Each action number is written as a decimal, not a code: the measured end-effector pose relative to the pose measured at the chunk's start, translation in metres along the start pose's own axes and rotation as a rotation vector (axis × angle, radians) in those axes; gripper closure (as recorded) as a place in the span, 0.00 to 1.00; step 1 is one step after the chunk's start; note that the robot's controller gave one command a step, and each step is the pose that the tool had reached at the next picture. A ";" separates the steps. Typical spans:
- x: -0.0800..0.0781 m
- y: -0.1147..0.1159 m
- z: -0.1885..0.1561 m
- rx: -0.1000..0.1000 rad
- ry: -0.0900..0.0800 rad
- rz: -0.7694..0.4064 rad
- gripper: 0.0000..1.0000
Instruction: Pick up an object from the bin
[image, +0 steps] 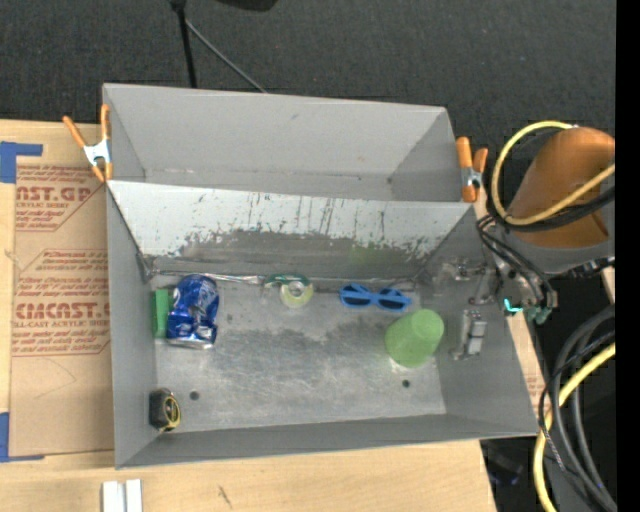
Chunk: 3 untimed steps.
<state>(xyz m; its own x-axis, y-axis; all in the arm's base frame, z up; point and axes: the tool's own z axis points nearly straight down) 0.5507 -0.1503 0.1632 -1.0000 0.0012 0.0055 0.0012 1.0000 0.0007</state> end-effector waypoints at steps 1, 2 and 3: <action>-0.013 0.015 0.081 0.001 -0.012 0.153 0.00; -0.012 0.015 0.082 0.001 -0.007 0.153 1.00; -0.019 0.013 0.085 -0.001 -0.005 0.232 1.00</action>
Offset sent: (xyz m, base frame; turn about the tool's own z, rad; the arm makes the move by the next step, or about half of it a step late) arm 0.0116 0.0160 -0.0932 0.1546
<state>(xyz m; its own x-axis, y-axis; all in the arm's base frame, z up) 0.5688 -0.1373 0.0783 -0.9729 0.2314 0.0008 0.2314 0.9729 0.0012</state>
